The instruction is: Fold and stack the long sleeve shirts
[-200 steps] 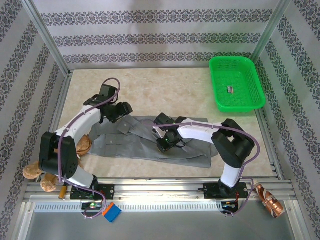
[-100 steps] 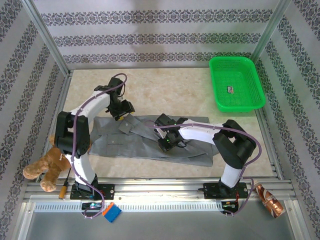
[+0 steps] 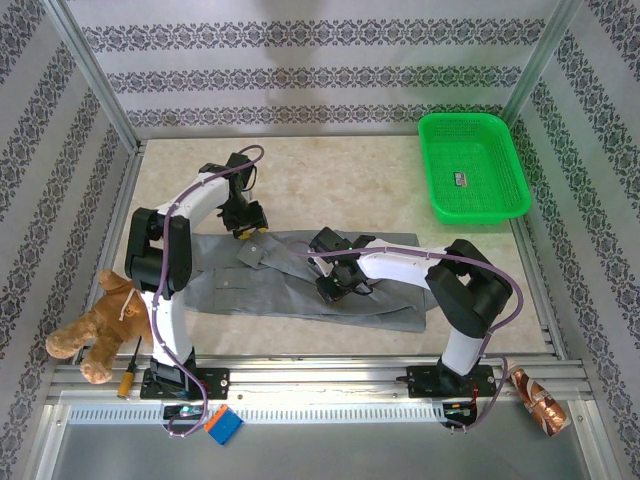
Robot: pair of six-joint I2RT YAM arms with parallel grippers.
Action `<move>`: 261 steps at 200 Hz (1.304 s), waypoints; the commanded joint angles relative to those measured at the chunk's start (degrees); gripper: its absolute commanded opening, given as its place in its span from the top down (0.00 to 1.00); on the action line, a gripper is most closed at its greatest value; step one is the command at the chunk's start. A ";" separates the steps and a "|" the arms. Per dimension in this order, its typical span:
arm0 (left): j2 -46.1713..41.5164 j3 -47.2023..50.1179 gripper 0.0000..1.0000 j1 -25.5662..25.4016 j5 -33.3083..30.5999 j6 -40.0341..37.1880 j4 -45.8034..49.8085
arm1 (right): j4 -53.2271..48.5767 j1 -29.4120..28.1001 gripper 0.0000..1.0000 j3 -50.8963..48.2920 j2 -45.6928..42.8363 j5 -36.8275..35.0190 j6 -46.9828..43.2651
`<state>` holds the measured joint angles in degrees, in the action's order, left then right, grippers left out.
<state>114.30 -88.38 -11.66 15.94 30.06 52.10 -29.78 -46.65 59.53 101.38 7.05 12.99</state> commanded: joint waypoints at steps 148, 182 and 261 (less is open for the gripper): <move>-11.47 6.55 0.55 1.29 1.28 -9.86 -5.23 | -0.54 0.17 0.74 2.10 1.38 -2.19 -0.10; -9.23 7.43 0.47 3.08 4.75 -13.79 -6.94 | -0.50 0.76 0.69 1.15 -1.43 -2.65 0.93; -7.18 11.36 0.50 3.18 4.36 -18.37 -9.54 | -0.63 7.19 0.51 0.46 -11.01 -1.13 4.44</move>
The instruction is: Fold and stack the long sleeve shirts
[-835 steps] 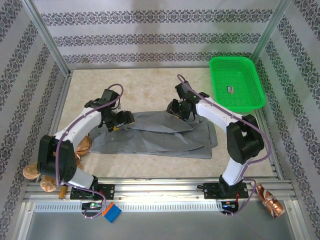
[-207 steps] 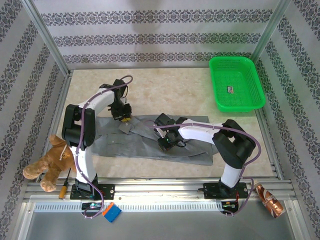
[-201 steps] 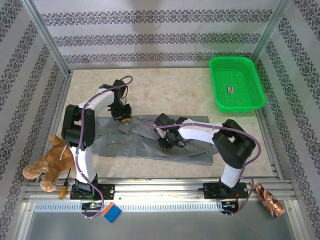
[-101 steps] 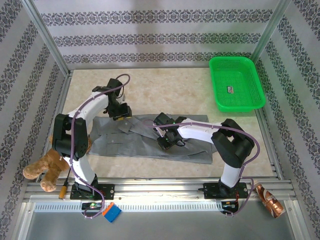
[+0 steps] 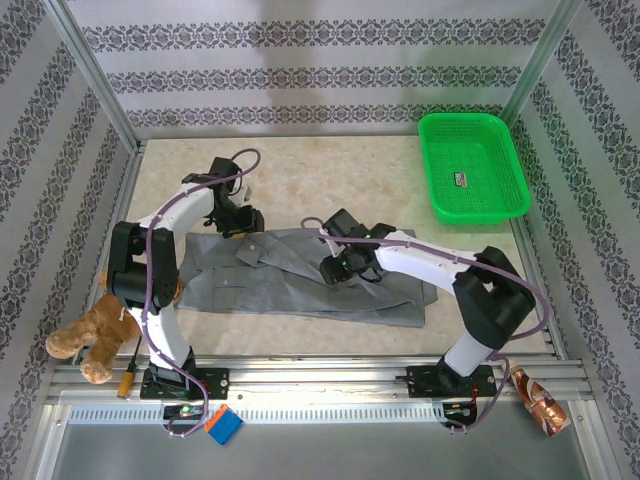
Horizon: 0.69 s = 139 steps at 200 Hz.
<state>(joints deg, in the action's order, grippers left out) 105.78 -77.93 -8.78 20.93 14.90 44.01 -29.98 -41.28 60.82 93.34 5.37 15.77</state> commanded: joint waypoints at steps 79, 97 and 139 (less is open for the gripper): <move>2.85 3.08 0.57 0.12 -2.29 -4.00 -3.17 | 0.05 8.97 0.47 -1.77 -9.65 3.73 3.94; 2.84 3.64 0.59 0.08 -1.65 -4.22 -3.45 | -0.08 9.46 0.47 -1.74 -10.02 3.73 4.18; 0.79 5.61 0.56 -0.04 -5.28 -3.85 -3.52 | 0.06 10.33 0.46 -1.66 -10.72 3.73 4.86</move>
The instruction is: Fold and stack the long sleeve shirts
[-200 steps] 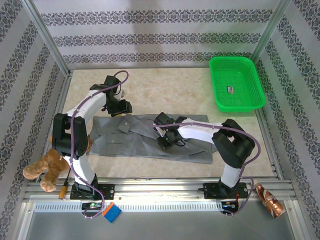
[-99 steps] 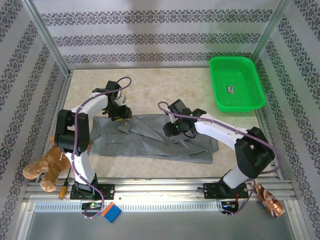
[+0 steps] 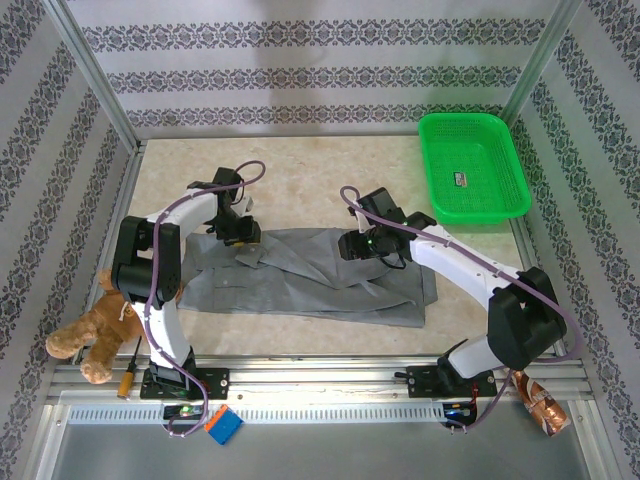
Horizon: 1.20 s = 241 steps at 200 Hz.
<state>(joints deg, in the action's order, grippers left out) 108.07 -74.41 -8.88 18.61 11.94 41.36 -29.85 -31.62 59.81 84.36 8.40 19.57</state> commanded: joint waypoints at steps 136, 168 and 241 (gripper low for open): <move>-3.75 6.69 0.65 0.12 3.99 1.70 -6.42 | 0.35 0.94 0.45 0.17 -0.44 1.35 1.66; -6.81 3.21 0.89 -1.26 10.15 5.93 -7.19 | 0.05 1.14 0.44 0.72 -0.80 0.59 2.60; -9.23 -16.00 0.94 -0.44 14.80 17.31 -8.53 | -0.67 4.09 0.44 0.18 -1.74 -1.89 4.15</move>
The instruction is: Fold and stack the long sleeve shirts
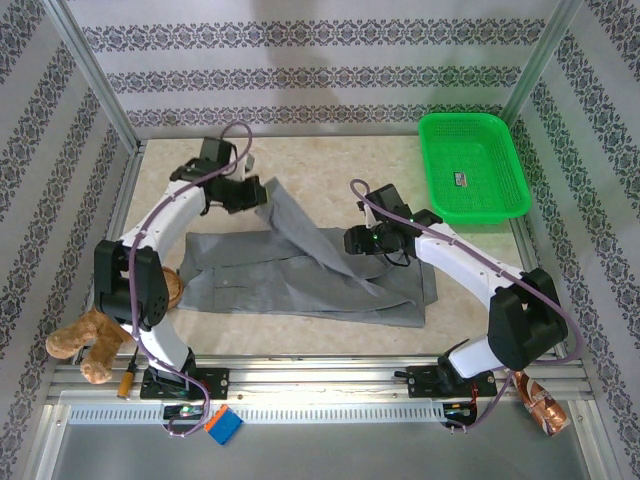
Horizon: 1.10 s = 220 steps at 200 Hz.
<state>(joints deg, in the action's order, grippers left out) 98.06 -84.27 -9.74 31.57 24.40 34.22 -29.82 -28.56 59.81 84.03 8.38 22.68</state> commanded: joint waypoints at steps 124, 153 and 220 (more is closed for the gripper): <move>10.31 -21.60 0.94 2.73 -1.25 7.25 3.57 | -1.66 5.56 0.44 -2.02 -3.45 -6.52 2.87; 12.01 -29.30 0.93 0.70 -0.60 4.61 5.34 | 0.08 5.79 0.45 -1.06 -0.97 -4.07 2.94; 31.54 -67.74 0.93 -3.79 2.32 -1.23 16.52 | 0.90 10.07 0.47 0.12 3.65 -6.80 8.77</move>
<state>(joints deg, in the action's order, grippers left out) 122.72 -142.54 -13.13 30.98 26.11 44.25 -29.93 -20.88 58.37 87.46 3.57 27.77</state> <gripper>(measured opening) 0.073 0.528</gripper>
